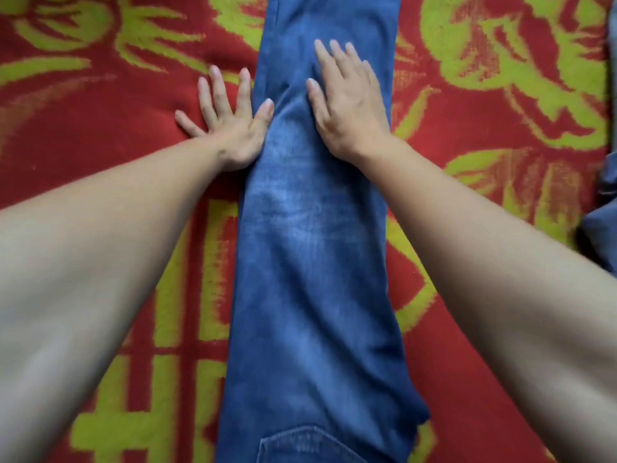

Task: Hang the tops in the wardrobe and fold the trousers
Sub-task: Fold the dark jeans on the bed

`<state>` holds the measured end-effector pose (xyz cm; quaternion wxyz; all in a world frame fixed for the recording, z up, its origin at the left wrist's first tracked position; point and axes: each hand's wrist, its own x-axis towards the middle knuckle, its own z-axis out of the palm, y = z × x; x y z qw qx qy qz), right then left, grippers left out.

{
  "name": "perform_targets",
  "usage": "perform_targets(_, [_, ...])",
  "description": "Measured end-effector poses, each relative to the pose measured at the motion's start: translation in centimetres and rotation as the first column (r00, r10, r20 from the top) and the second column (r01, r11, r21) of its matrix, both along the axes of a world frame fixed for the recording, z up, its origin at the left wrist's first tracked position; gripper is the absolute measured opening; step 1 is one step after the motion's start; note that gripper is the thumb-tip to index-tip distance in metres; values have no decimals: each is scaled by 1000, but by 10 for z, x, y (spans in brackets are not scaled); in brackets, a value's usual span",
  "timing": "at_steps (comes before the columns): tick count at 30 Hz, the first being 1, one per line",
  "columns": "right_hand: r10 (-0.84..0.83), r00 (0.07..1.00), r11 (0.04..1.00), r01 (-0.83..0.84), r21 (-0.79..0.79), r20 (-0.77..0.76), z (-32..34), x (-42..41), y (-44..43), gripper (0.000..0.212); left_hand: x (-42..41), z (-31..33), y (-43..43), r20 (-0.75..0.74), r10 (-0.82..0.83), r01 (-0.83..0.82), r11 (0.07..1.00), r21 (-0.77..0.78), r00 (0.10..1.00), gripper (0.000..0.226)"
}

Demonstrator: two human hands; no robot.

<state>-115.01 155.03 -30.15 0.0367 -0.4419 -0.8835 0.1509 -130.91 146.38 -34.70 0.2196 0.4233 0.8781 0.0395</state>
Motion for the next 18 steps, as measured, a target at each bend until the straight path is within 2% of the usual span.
perform_targets(3, [-69, 997, 998, 68, -16, -37, 6, 37, -60, 54, -5, 18, -11, 107, -2, -7, 997, 83, 994, 65])
perform_targets(7, [-94, 996, 996, 94, -8, -12, 11, 89, -145, 56, 19, 35, -60, 298, 20, -74, 982, 173, 954, 76])
perform_targets(11, [-87, 995, 996, 88, -29, 53, 13, 137, -216, 60, 79, 28, -162, 171, -110, 69, 971, 228, 979, 81])
perform_targets(15, [-93, 996, 996, 93, 12, -2, 11, 182, -282, 60, 116, 20, -241, 178, -77, 21, 955, 297, 981, 73])
perform_targets(18, [-58, 977, 998, 51, 43, 206, 5, 215, -323, 59, 141, 18, -293, 219, -16, -63, 935, 350, 976, 66])
